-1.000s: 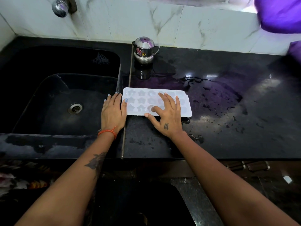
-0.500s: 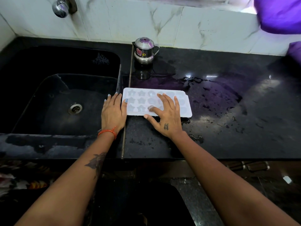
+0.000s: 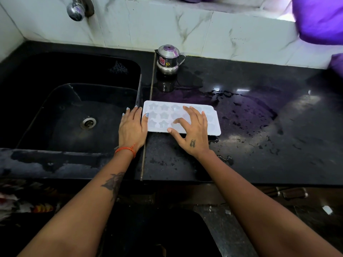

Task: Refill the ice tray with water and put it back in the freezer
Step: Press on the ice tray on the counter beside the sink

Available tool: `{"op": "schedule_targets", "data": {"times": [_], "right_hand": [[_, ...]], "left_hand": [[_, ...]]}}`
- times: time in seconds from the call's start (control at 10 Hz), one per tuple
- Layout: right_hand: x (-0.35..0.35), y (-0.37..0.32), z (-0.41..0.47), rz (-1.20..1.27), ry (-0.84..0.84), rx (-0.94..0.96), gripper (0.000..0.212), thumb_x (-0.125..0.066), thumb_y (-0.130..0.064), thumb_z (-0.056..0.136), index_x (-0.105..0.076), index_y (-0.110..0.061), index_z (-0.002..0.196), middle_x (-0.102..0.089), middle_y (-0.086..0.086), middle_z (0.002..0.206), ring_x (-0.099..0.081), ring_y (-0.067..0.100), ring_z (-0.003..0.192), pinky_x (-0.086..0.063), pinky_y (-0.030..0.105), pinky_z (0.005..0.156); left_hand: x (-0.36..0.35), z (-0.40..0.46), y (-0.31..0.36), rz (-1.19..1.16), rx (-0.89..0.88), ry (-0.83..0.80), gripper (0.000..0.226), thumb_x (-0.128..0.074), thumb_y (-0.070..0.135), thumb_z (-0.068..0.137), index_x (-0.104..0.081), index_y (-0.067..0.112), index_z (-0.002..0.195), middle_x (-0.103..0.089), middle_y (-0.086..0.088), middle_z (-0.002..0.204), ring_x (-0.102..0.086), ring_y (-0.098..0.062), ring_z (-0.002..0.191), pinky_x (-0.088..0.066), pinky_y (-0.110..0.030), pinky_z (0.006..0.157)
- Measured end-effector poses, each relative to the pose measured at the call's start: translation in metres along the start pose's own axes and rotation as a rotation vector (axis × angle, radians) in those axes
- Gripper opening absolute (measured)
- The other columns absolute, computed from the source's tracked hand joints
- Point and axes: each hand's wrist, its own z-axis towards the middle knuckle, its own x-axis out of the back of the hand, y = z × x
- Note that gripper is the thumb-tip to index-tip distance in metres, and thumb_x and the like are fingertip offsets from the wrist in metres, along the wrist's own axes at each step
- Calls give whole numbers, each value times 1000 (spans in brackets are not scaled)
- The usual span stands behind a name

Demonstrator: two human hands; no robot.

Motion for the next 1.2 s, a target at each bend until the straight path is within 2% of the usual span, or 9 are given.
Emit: {"op": "schedule_targets", "data": {"times": [0.2, 0.4, 0.7, 1.0, 1.2], "right_hand": [[-5, -17, 17, 23, 37, 34, 40, -55, -55, 84, -69, -18, 91, -53, 12, 134, -42, 30, 131, -22, 55, 112], [-16, -20, 17, 33, -22, 60, 36, -57, -54, 84, -68, -20, 82, -52, 12, 135, -40, 30, 133, -19, 56, 113], [-23, -16, 9, -2, -46, 99, 33, -55, -50, 86, -73, -22, 86, -54, 14, 133, -44, 33, 130, -24, 59, 110], [-24, -16, 8, -44, -30, 112, 34, -54, -50, 87, -70, -21, 82, -55, 14, 132, -44, 33, 130, -22, 57, 112], [-23, -16, 8, -56, -34, 123, 33, -53, -50, 88, -72, -23, 87, -55, 14, 132, -44, 33, 129, -24, 57, 111]], "left_hand": [[0, 0, 0, 4, 4, -2, 49, -29, 34, 101, -40, 7, 140, -37, -11, 149, -23, -29, 143, -14, -40, 119], [1, 0, 1, 7, 2, -5, 49, -28, 34, 101, -39, 8, 141, -37, -11, 150, -22, -28, 143, -13, -40, 119], [1, 0, 0, 3, 1, -4, 49, -29, 34, 101, -39, 7, 141, -36, -10, 150, -22, -27, 144, -13, -39, 119], [1, 0, 0, -6, 10, -6, 50, -28, 35, 101, -38, 8, 142, -35, -10, 151, -21, -26, 144, -11, -37, 119], [0, 1, 0, -11, 13, -7, 50, -28, 35, 101, -37, 8, 142, -34, -9, 151, -20, -26, 144, -11, -37, 120]]}}
